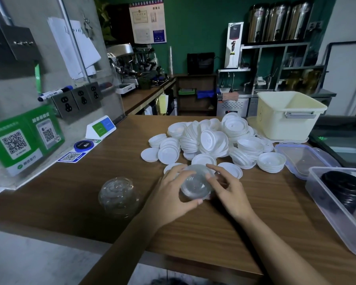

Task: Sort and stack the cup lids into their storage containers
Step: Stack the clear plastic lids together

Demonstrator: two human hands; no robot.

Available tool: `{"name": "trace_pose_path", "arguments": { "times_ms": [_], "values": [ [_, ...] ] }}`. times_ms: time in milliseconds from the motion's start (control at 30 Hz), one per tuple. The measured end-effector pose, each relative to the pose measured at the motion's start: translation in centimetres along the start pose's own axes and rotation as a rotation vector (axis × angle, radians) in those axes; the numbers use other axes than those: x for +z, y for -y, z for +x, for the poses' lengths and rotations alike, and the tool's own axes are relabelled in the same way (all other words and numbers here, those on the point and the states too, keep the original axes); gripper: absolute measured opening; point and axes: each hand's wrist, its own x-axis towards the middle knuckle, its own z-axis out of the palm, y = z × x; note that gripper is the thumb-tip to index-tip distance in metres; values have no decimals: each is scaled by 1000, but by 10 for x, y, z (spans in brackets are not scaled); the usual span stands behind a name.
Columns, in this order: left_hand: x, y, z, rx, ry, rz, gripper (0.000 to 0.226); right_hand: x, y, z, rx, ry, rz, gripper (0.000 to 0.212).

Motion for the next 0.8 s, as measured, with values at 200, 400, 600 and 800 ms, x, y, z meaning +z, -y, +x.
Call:
{"name": "trace_pose_path", "arguments": {
  "times_ms": [200, 400, 600, 800],
  "values": [
    [-4, 6, -12, -24, 28, 11, 77, 5, 1, -3, -17, 59, 8, 42],
    [-49, 49, -48, -137, -131, 174, 64, 31, 7, -9, -29, 67, -48, 40],
    [-83, 86, -76, -493, -19, 347, 91, 69, 9, -9, -10, 57, -44, 39],
    [-83, 89, -77, -450, 43, 267, 98, 75, 8, 1, 29, 47, -15, 34]
  ]
}}
